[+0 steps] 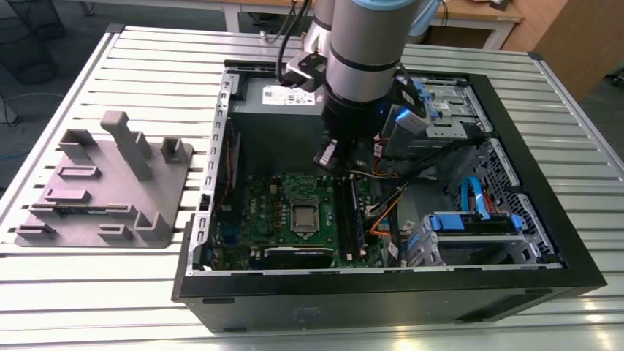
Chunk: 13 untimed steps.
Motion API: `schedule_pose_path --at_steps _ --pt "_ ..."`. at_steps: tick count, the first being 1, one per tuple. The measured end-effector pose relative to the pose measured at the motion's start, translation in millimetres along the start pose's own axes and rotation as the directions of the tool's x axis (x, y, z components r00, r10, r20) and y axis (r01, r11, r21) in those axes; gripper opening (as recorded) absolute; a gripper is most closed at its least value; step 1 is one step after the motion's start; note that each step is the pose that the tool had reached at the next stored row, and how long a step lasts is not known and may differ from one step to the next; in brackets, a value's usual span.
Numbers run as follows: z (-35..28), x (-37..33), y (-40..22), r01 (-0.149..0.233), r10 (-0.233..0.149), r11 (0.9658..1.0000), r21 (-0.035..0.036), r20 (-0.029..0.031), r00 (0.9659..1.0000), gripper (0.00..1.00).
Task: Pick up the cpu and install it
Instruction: 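Install the first cpu locking lever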
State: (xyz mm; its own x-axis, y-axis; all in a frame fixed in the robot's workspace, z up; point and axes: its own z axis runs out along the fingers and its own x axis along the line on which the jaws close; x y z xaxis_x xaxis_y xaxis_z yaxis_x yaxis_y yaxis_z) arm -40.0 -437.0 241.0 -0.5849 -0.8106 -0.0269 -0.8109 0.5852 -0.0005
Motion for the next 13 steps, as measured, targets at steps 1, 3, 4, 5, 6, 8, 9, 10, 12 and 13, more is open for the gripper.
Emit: schedule_pose_path --at_steps 1,3,4,5,6,8,9,10,12,13 --pt "0.3 0.1 1.2 0.000 0.000 1.0000 0.0001 0.0001 1.0000 0.11" --pt "1.1 -0.9 2.8 0.000 0.000 1.0000 -0.0001 0.0005 1.0000 0.11" --pt "1.5 -1.8 3.4 0.000 0.000 1.0000 -0.0001 0.0005 1.0000 0.11" --pt "2.0 -2.5 4.0 0.000 0.000 1.0000 -0.0002 0.0007 1.0000 0.11" --pt "2.5 -3.2 4.5 0.000 0.000 1.0000 -0.0001 0.0006 1.0000 0.11" --pt "3.7 -4.9 5.8 0.000 0.000 1.0000 -0.0002 0.0006 1.0000 0.11" --pt "4.3 -5.5 6.4 0.000 0.000 1.0000 -0.0002 0.0006 1.0000 0.11" --pt "4.8 -5.7 7.0 0.000 0.000 1.0000 -0.0002 0.0007 1.0000 0.11" --pt "5.2 -5.1 8.0 0.000 0.000 1.0000 -0.0001 0.0005 1.0000 0.11" --pt "5.3 -4.8 8.5 0.000 0.000 1.0000 -0.0001 0.0004 1.0000 0.11"
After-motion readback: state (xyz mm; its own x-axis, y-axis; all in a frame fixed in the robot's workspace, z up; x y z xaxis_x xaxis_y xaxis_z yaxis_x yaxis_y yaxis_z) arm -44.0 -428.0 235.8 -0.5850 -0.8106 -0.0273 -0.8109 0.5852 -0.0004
